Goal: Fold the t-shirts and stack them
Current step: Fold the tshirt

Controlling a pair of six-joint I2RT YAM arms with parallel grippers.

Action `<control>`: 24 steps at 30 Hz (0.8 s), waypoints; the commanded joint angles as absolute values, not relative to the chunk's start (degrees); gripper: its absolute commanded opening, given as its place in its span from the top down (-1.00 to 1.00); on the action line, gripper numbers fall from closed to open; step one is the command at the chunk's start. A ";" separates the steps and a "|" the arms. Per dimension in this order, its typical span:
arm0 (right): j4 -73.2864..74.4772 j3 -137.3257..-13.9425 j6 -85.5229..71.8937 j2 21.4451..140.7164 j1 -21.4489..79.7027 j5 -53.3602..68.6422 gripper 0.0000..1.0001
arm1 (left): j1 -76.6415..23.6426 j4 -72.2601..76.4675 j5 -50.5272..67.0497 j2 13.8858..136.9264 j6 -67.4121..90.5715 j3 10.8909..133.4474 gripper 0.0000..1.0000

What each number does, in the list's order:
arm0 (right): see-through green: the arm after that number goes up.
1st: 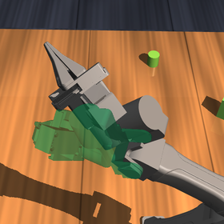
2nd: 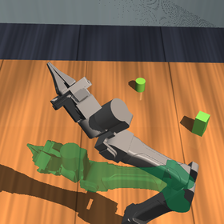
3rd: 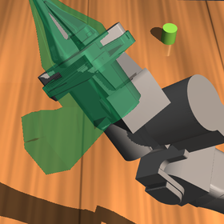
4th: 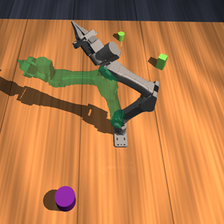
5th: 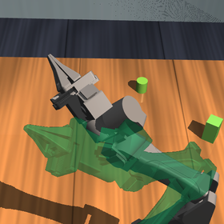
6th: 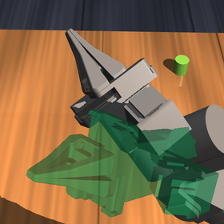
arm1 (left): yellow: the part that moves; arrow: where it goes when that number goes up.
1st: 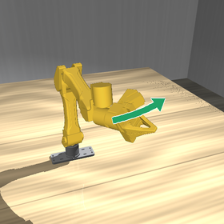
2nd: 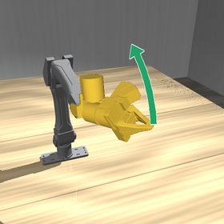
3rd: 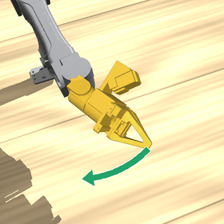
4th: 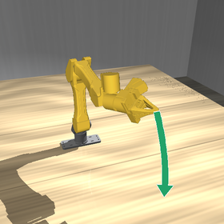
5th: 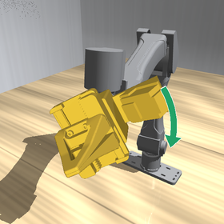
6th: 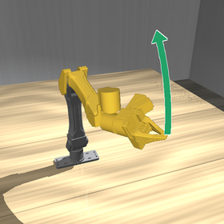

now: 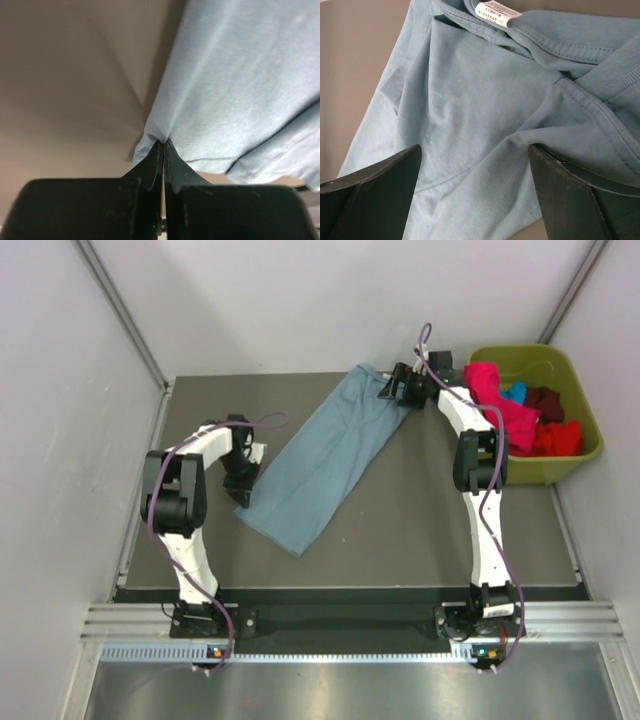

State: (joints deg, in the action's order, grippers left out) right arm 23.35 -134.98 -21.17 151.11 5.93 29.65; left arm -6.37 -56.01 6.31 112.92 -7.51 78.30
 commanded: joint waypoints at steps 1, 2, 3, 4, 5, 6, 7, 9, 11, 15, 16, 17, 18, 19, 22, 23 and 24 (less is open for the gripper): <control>23.99 -136.23 -20.57 150.90 5.71 28.30 -0.79 | -9.31 -60.46 11.07 111.01 -8.61 73.84 1.00; 23.91 -136.49 -20.57 151.08 5.80 28.13 -0.78 | -9.93 -60.56 11.60 110.31 -9.05 73.39 1.00; 23.73 -136.58 -20.48 151.26 5.80 28.04 -0.78 | -11.15 -60.64 11.78 108.91 -9.14 72.78 1.00; 23.56 -136.93 -20.65 151.43 5.80 27.95 -0.78 | -11.77 -60.91 11.95 108.37 -9.31 72.43 1.00; 23.55 -137.02 -20.74 151.70 5.80 28.04 -0.78 | -12.30 -61.08 12.21 107.85 -9.75 71.64 1.00; 23.29 -137.28 -20.66 151.87 5.80 28.12 -0.78 | -13.78 -61.35 12.48 107.41 -10.10 71.37 1.00; 23.12 -137.46 -20.74 152.05 5.80 28.04 -0.78 | -14.58 -61.43 12.48 107.23 -10.28 71.11 1.00; 22.94 -138.16 -20.74 152.58 5.80 27.86 -0.78 | -16.60 -61.61 13.27 106.70 -10.37 70.84 1.00; 22.42 -138.86 -20.92 153.10 5.80 28.12 -0.78 | -18.71 -61.70 13.62 105.83 -10.37 70.05 1.00; 21.10 -140.18 -21.97 154.07 5.71 28.91 -0.78 | -21.61 -61.52 14.15 103.98 -10.81 68.29 1.00; 20.83 -140.71 -22.58 154.51 5.71 29.18 -0.79 | -22.23 -61.78 14.76 103.89 -10.90 68.55 1.00; 20.22 -140.80 -22.94 154.86 5.80 29.79 -0.79 | -23.37 -61.96 14.85 103.89 -10.99 68.55 1.00; 19.87 -140.89 -23.37 155.04 5.89 30.06 -0.79 | -23.90 -62.05 15.03 103.97 -11.07 68.73 1.00; 19.52 -141.06 -24.25 155.39 5.98 30.49 -0.79 | -24.43 -62.05 15.20 103.97 -11.07 68.64 1.00; 18.55 -141.42 -25.74 156.18 6.24 31.55 -0.79 | -26.27 -62.22 15.73 104.41 -11.07 68.90 1.00; 18.11 -141.42 -26.01 156.27 6.41 32.07 -0.79 | -27.24 -62.23 15.73 104.59 -11.25 68.99 1.00; 17.93 -141.42 -26.45 156.36 6.76 32.43 -0.79 | -27.77 -62.23 15.73 104.68 -11.34 69.17 1.00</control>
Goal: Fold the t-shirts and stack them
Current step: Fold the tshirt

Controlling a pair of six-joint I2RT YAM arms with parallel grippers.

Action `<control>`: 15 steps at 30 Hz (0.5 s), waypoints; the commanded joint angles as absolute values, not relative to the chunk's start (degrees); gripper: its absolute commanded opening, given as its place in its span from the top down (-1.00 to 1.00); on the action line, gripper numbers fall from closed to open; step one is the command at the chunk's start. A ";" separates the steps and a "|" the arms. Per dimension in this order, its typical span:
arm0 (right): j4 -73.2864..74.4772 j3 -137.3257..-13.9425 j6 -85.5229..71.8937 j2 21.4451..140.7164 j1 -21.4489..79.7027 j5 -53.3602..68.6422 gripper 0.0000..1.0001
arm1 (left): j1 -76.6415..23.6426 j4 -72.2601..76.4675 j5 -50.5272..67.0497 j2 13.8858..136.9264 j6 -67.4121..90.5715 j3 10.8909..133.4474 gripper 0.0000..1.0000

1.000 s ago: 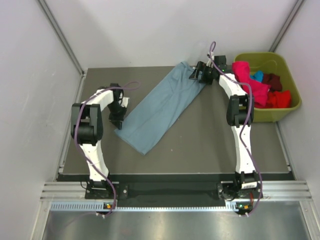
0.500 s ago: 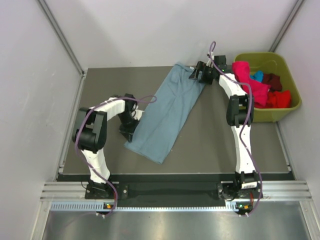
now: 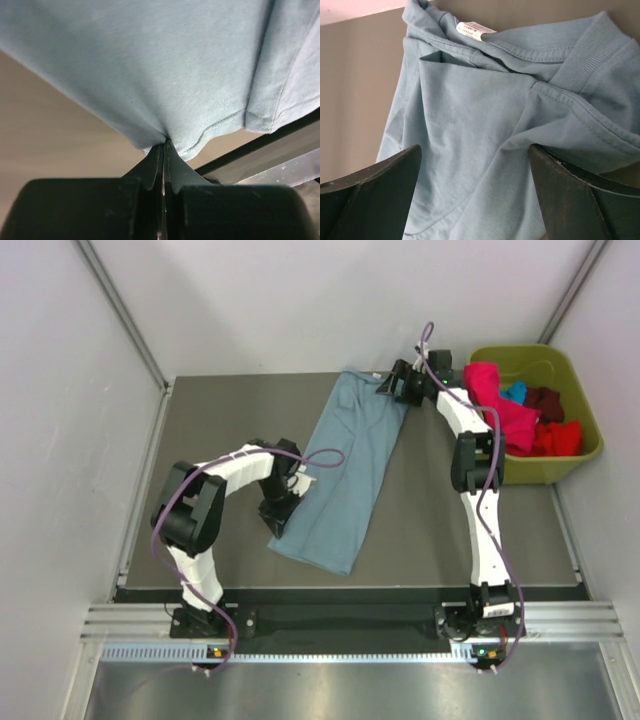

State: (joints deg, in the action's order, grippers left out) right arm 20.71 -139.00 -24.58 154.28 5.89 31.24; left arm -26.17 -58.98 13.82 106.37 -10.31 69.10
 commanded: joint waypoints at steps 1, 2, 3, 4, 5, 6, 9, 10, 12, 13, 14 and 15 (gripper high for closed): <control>17.76 -141.42 -26.98 156.62 6.94 32.61 -0.79 | -28.12 -62.31 15.82 104.76 -11.16 69.17 1.00; 17.32 -141.42 -27.16 156.71 7.12 33.13 -0.78 | -29.00 -62.23 16.26 105.03 -10.99 69.34 1.00; 17.14 -141.42 -27.42 156.88 7.47 33.40 -0.78 | -29.44 -62.23 16.43 105.20 -10.99 69.35 1.00; 16.96 -141.42 -28.12 157.15 7.82 33.66 -0.79 | -29.88 -62.05 16.61 105.38 -10.90 69.35 1.00; 16.53 -141.42 -28.30 157.32 7.91 34.01 -0.78 | -30.75 -61.88 16.70 105.73 -10.72 69.43 1.00; 16.26 -141.50 -28.91 157.41 8.35 34.19 -0.78 | -31.11 -61.70 16.79 105.99 -10.64 69.69 1.00; 15.56 -141.85 -29.44 158.20 9.22 34.89 -0.78 | -32.87 -61.52 17.31 107.14 -10.55 70.22 1.00; 15.30 -142.03 -29.97 158.55 9.40 35.07 -0.78 | -33.31 -61.52 17.58 107.40 -10.46 70.75 1.00; 14.59 -142.29 -30.32 158.99 9.93 35.51 -0.78 | -34.54 -61.44 18.02 108.37 -10.37 71.19 1.00; 14.33 -142.64 -30.67 159.26 10.19 35.59 -0.78 | -35.06 -61.17 18.54 108.54 -10.20 71.80 1.00; 13.89 -142.73 -30.76 159.52 10.28 35.68 -0.77 | -35.94 -61.08 18.81 109.24 -10.20 72.07 1.00; 13.71 -142.91 -31.02 159.61 10.63 35.77 -0.77 | -36.47 -61.00 19.07 109.68 -10.11 72.24 1.00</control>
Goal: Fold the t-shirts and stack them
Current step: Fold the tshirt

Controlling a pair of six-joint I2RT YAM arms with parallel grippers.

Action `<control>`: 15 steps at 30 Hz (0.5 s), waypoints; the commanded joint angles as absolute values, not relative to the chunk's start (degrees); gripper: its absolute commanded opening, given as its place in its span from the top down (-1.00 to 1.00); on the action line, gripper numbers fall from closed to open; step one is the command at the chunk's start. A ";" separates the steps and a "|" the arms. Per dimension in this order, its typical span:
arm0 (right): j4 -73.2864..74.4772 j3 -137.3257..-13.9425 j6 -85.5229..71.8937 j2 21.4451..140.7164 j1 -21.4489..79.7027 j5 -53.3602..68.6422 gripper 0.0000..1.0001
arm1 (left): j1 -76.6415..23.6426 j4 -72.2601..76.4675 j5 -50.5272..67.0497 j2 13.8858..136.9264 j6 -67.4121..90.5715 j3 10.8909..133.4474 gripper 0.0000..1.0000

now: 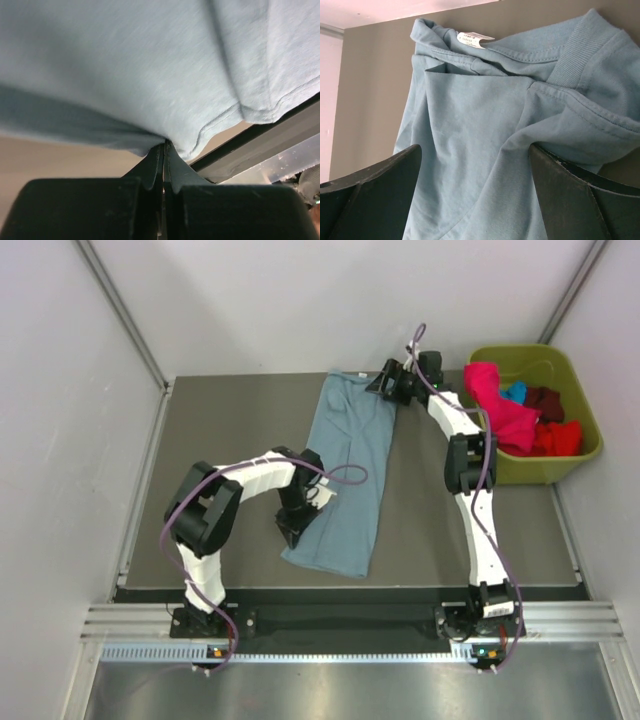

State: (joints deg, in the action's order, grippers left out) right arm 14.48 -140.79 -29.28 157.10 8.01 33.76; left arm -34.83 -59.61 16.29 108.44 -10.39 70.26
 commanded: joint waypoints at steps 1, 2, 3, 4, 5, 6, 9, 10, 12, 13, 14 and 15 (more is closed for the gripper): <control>13.54 -143.26 -31.11 160.04 10.90 35.68 -0.77 | -37.00 -60.74 19.25 110.04 -9.93 72.86 1.00; 13.27 -143.52 -31.11 160.14 11.07 35.77 -0.77 | -37.79 -60.65 19.42 110.74 -9.93 73.21 1.00; 13.10 -143.53 -31.29 160.14 11.25 35.77 -0.76 | -38.14 -60.47 19.60 111.09 -9.76 74.00 1.00; 13.01 -143.70 -31.38 160.40 11.51 35.77 -0.77 | -38.58 -60.29 19.77 111.35 -9.76 74.35 1.00; 12.57 -143.88 -31.38 160.57 11.60 35.77 -0.77 | -39.37 -60.21 19.78 111.97 -9.58 74.70 1.00; 12.48 -144.05 -31.38 160.66 11.69 35.77 -0.77 | -39.72 -60.12 19.69 112.15 -9.49 75.06 1.00; 11.78 -144.93 -31.46 161.02 11.78 35.51 -0.77 | -40.87 -60.29 19.69 113.11 -9.49 76.64 1.00; 11.34 -145.11 -31.55 161.19 11.86 35.51 -0.77 | -41.13 -60.29 19.43 113.12 -9.41 76.73 1.00; 11.08 -145.72 -31.47 161.28 11.78 35.42 -0.77 | -41.40 -60.29 18.99 113.03 -9.32 76.56 1.00; 10.90 -145.90 -31.29 161.37 11.69 35.51 -0.78 | -41.48 -60.21 18.98 112.85 -9.23 76.38 1.00; 10.99 -146.25 -31.20 161.45 11.60 35.42 -0.77 | -41.66 -60.12 18.81 112.59 -9.32 76.12 1.00; 11.07 -146.51 -30.42 161.37 11.43 35.42 -0.77 | -41.66 -60.12 18.46 112.33 -9.32 75.85 1.00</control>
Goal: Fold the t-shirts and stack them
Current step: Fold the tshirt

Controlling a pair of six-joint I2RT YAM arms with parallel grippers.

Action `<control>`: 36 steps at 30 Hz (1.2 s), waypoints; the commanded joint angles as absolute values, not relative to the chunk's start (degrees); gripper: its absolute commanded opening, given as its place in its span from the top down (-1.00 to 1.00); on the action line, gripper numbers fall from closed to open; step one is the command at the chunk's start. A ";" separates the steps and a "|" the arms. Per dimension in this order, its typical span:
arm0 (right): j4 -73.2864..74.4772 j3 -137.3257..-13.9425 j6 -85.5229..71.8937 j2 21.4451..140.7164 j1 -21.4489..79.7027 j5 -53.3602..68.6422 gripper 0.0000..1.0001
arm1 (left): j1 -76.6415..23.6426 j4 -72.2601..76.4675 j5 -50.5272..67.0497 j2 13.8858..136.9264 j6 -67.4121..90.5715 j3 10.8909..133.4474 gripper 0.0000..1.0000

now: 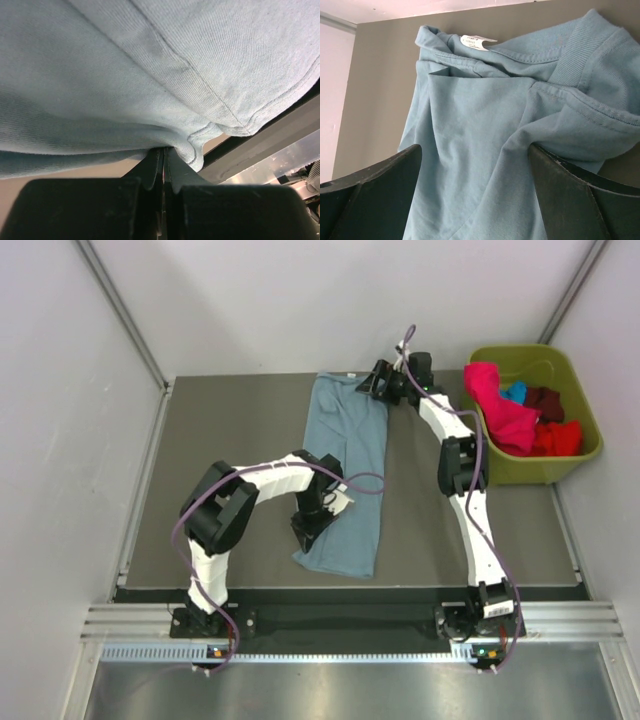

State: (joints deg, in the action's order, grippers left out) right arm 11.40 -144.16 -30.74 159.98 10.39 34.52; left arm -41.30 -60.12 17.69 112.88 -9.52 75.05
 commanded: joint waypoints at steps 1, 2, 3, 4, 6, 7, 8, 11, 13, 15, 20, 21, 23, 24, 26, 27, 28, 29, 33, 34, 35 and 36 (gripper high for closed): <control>12.38 -146.60 -29.71 160.41 11.34 35.16 -0.76 | -41.75 -60.29 18.11 111.80 -9.23 75.85 1.00; 13.52 -146.51 -28.75 159.70 11.25 35.16 -0.74 | -41.75 -60.38 17.67 111.36 -9.23 75.76 1.00; 14.58 -145.73 -26.04 157.09 11.08 35.24 -0.71 | -41.84 -60.82 16.62 110.75 -9.14 75.41 1.00; 17.20 -144.85 -24.45 155.41 10.99 34.55 -0.70 | -41.66 -60.99 16.18 109.35 -9.31 75.06 1.00; 19.33 -140.66 -20.85 151.11 10.29 33.05 -0.71 | -41.75 -60.65 16.00 107.59 -9.58 73.23 1.00; 21.25 -139.23 -20.13 146.65 9.94 32.35 -0.71 | -41.75 -60.47 16.17 106.80 -9.58 72.60 1.00; 22.05 -137.74 -19.69 144.17 9.50 31.04 -0.73 | -41.66 -60.21 16.35 105.66 -9.67 71.99 1.00; 25.04 -129.49 -18.63 133.80 8.09 28.31 -0.77 | -41.75 -59.68 17.13 104.68 -9.93 71.19 1.00; 27.58 -121.06 -18.37 125.62 7.56 27.95 -0.78 | -41.75 -61.16 17.66 105.20 -10.19 72.68 1.00; 28.74 -110.29 -18.19 117.39 7.56 29.35 -0.78 | -41.66 -62.48 19.07 107.66 -10.46 74.69 1.00; 31.55 -87.05 -22.31 102.50 8.17 34.35 -0.74 | -41.66 -62.84 20.92 109.69 -10.02 76.81 1.00; 31.73 -79.70 -24.15 98.04 8.43 35.24 -0.73 | -41.75 -62.93 21.09 109.60 -10.11 77.51 1.00; 31.90 -73.24 -24.70 93.98 9.05 36.56 -0.71 | -41.66 -62.93 21.01 109.69 -10.28 77.96 1.00; 32.08 -67.38 -24.78 92.04 10.01 36.74 -0.70 | -41.66 -63.19 21.18 109.95 -10.37 78.57 1.00; 31.82 -61.46 -25.66 86.41 11.24 37.79 -0.70 | -41.66 -63.46 21.27 110.21 -10.46 78.92 1.00; 31.73 -56.13 -26.62 82.92 12.64 38.05 -0.69 | -41.66 -63.81 21.10 110.21 -10.63 79.01 1.00; 31.47 -53.46 -26.89 81.05 13.61 38.06 -0.67 | -41.75 -63.81 20.83 109.61 -10.81 79.01 1.00; 31.38 -51.09 -27.16 79.30 15.10 37.88 -0.67 | -41.57 -63.90 20.31 109.08 -10.72 78.75 1.00; 31.11 -39.59 -28.56 71.65 22.92 38.32 -0.66 | -41.66 -65.04 17.76 107.58 -11.51 76.65 1.00; 31.03 -38.07 -28.74 70.85 23.46 38.32 -0.65 | -41.40 -65.13 16.71 107.32 -11.77 76.29 1.00; 31.11 -36.66 -28.74 70.23 23.90 38.32 -0.64 | -41.22 -65.30 16.35 107.14 -11.95 75.85 1.00; 31.46 -34.30 -28.74 69.79 24.34 38.15 -0.62 | -41.05 -65.48 16.17 107.05 -12.21 75.33 1.00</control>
